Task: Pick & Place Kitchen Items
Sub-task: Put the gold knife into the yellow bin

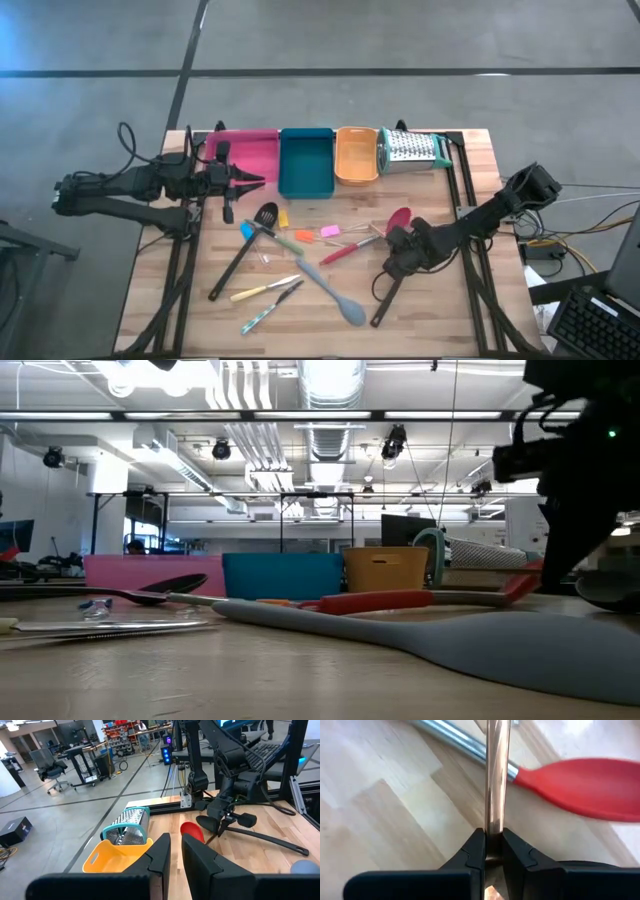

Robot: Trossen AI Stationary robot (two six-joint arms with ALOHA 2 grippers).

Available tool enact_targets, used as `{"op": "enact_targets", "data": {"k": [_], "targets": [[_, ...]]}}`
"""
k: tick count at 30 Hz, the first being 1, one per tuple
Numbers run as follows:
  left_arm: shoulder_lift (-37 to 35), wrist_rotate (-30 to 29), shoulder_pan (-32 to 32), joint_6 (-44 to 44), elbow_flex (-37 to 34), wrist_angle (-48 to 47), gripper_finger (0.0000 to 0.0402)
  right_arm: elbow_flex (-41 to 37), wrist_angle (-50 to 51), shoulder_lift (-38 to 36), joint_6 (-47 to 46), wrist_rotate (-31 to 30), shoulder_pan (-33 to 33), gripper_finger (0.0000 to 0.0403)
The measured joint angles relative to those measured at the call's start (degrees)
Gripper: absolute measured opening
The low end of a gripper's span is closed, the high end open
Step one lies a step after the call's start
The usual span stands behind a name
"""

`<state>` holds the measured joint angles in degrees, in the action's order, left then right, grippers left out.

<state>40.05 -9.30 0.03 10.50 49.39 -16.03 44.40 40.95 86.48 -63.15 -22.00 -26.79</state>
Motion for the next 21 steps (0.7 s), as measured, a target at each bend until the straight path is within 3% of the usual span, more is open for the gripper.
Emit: {"op": "enact_targets", "data": {"k": [11, 21], "targets": [[0.01, 0.0, 0.0, -0.01, -0.01, -0.05, 0.0053, 12.15, 8.61, -0.15, 3.89, -1.97, 1.97, 0.0028], [0.0, -0.02, -0.01, -0.01, 0.0, -0.09, 0.0053, 19.17, 7.38, -0.15, 15.49, -8.77, 15.85, 0.0028]]}}
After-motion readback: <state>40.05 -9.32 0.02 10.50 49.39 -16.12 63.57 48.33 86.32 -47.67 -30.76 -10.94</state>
